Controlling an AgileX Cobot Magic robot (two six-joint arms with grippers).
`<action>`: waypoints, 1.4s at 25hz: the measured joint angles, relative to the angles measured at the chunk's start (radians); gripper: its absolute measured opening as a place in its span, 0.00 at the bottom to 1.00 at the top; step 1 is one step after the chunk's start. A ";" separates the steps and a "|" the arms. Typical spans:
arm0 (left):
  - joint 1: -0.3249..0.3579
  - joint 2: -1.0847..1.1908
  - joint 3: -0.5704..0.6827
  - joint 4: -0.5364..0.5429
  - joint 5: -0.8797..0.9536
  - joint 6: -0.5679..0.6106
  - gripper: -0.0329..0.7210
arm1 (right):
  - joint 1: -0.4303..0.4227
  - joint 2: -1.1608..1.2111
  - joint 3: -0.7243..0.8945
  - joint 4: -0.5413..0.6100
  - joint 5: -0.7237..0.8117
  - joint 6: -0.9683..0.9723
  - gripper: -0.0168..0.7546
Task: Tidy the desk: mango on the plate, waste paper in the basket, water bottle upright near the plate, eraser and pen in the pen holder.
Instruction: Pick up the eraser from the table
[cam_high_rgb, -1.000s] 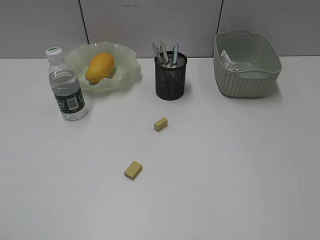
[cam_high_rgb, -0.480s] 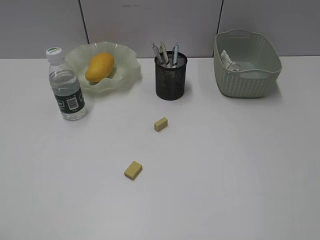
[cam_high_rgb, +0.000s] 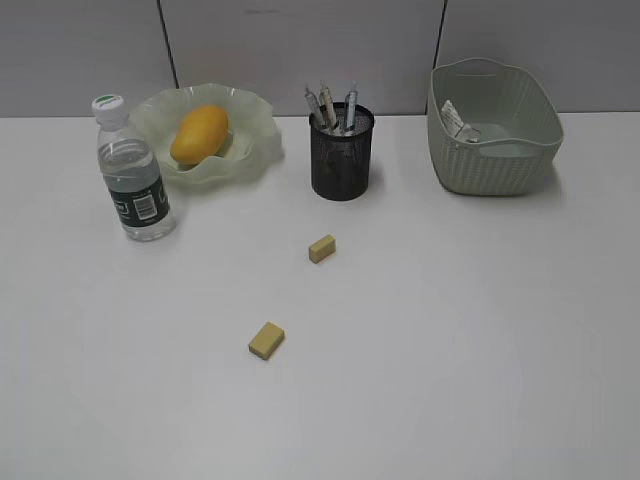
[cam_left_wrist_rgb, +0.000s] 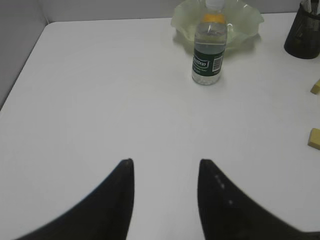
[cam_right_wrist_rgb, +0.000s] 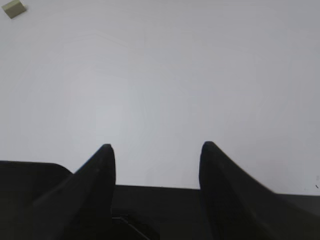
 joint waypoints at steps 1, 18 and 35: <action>0.000 0.000 0.000 0.000 0.000 0.000 0.47 | 0.000 0.050 -0.018 0.001 0.000 0.000 0.58; 0.000 0.000 0.000 0.000 0.000 0.000 0.43 | 0.001 0.759 -0.493 0.095 -0.030 -0.106 0.87; 0.000 0.000 0.000 0.000 0.000 0.000 0.37 | 0.347 1.407 -0.978 0.076 0.010 -0.243 0.82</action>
